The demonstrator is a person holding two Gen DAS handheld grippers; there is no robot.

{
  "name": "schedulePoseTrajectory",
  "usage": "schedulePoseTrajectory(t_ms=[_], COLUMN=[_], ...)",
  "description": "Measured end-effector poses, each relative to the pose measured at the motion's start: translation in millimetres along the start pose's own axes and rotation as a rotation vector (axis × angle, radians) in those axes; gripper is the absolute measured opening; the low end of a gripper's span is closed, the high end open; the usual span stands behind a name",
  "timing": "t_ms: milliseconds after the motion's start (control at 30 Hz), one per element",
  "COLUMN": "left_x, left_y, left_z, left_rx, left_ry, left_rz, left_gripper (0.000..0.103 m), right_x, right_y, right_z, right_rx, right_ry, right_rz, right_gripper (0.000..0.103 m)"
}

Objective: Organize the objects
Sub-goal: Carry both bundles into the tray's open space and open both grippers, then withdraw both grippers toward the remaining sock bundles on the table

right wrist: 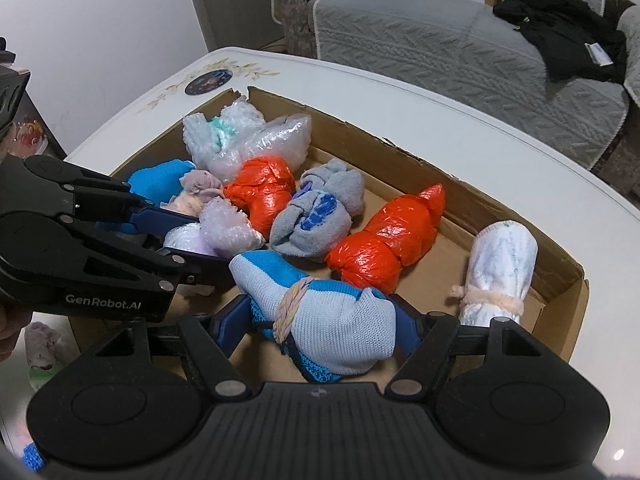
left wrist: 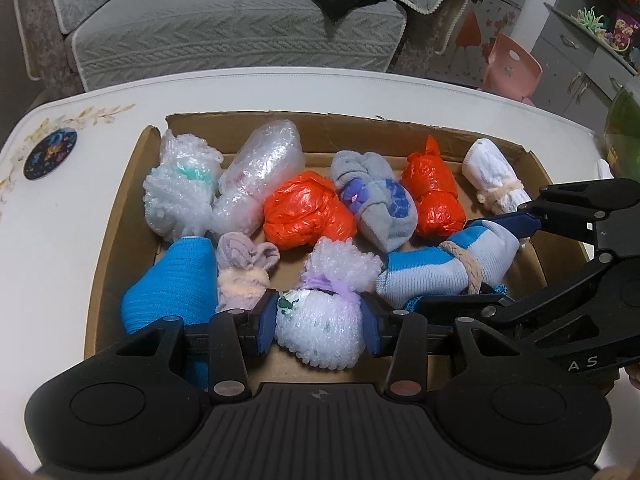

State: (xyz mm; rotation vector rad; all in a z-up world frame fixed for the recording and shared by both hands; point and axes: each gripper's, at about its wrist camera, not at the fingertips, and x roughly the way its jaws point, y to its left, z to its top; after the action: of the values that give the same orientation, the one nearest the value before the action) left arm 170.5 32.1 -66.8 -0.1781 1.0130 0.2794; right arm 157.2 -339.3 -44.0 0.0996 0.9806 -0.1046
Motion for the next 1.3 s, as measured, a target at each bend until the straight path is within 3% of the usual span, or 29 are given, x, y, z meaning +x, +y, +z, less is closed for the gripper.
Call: schedulePoseTrajectory(t_ms=[233, 400, 667, 833, 1133, 1300], left_x=[1.0, 0.6, -7.6, -12.8, -30.0, -49.6], left_y=[-1.7, -5.4, -10.2, -8.3, -4.7, -7.5], left_z=[3.0, 5.6, 5.1, 4.1, 0.2, -4.4], left_rx=[0.003, -0.025, -0.068, -0.145, -0.215, -0.204], left_ry=[0.025, 0.05, 0.06, 0.078, 0.077, 0.042], left_rz=[0.003, -0.019, -0.017, -0.025, -0.068, -0.068], left_gripper=[0.052, 0.066, 0.078, 0.088, 0.089, 0.098], right_x=[3.4, 4.8, -0.8, -6.4, -15.3, -24.3], right_y=[2.4, 5.8, 4.7, 5.9, 10.9, 16.3], right_z=[5.1, 6.8, 3.0, 2.9, 1.8, 1.2], right_rx=[-0.017, -0.047, -0.046, -0.044, -0.041, -0.043], right_ry=[0.03, 0.074, 0.09, 0.087, 0.077, 0.061], right_rz=[-0.007, -0.025, -0.042, -0.056, -0.065, -0.068], right_gripper=[0.072, 0.081, 0.082, 0.082, 0.082, 0.082])
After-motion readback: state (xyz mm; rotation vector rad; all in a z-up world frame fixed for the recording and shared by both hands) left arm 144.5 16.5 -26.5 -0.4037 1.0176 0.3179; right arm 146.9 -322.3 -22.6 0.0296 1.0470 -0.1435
